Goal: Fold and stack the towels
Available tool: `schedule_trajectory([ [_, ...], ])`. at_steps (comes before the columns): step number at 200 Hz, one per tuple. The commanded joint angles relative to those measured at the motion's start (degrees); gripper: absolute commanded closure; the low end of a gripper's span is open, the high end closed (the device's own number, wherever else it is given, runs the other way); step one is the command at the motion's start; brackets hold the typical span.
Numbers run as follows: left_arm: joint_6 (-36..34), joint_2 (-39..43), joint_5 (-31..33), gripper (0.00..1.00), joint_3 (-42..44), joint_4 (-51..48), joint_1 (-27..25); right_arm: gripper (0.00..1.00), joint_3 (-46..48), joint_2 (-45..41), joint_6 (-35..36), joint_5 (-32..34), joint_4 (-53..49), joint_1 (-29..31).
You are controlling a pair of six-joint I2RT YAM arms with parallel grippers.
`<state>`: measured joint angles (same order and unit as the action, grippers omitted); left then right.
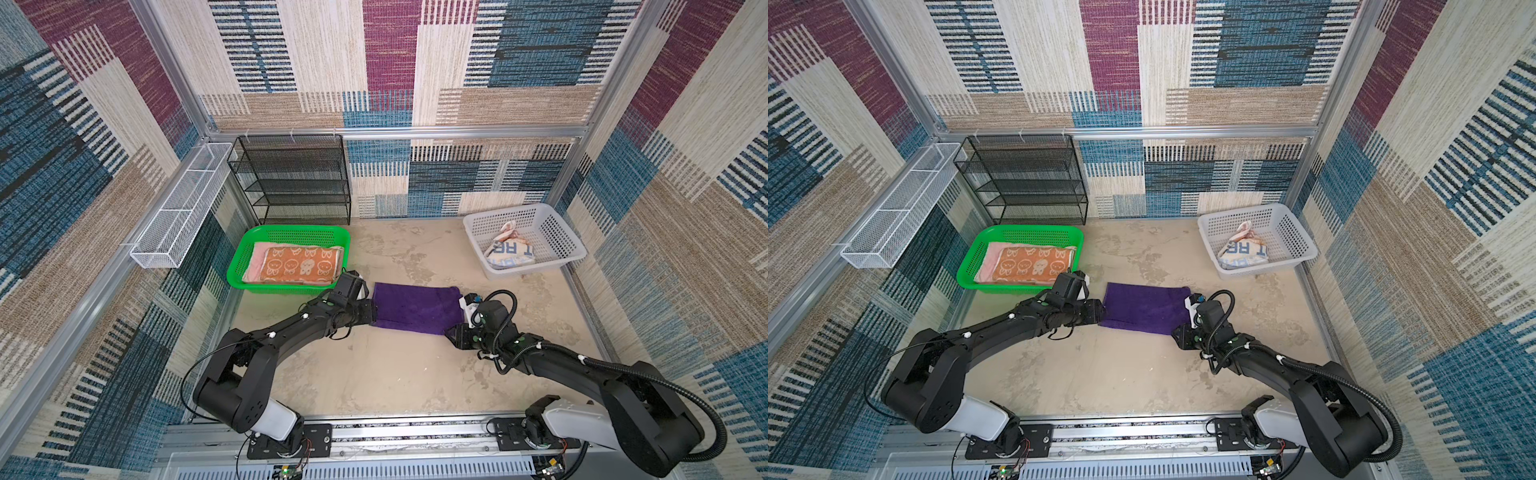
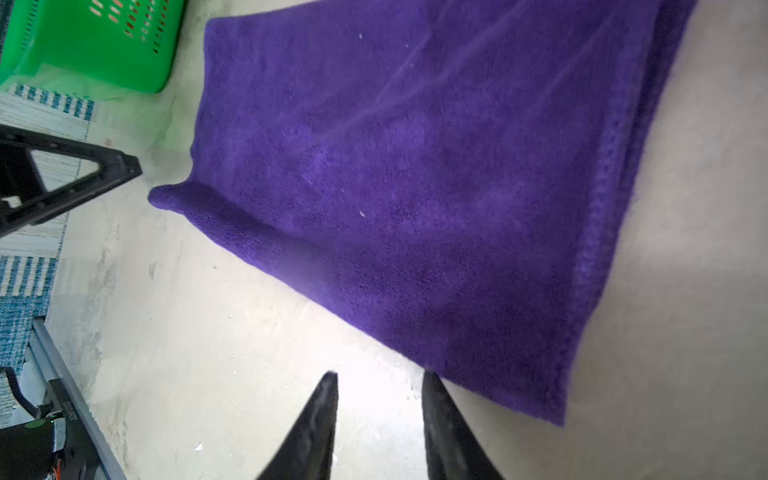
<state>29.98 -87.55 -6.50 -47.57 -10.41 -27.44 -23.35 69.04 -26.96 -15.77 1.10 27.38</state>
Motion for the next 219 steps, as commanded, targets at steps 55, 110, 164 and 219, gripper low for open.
schedule_trajectory([
  [55, -1.2, -6.9, -2.6, 0.40, -2.6, 4.1, 1.1, 0.61, -7.1, 1.1, -2.7, 9.4, 0.4, 0.0],
  [110, -2.1, -10.2, -5.5, 0.33, -4.1, 7.5, 2.7, 0.69, -11.6, 13.7, -2.3, 11.7, 4.3, 0.0],
  [164, -1.9, -15.9, -10.5, 0.34, -5.6, 9.7, 2.8, 0.78, -12.4, 20.1, -2.7, 14.6, 4.8, 0.0],
  [219, 0.7, -17.2, -17.9, 0.39, -1.3, 13.7, 1.7, 0.80, -12.5, 23.1, -2.5, 11.9, 7.4, 0.0],
])
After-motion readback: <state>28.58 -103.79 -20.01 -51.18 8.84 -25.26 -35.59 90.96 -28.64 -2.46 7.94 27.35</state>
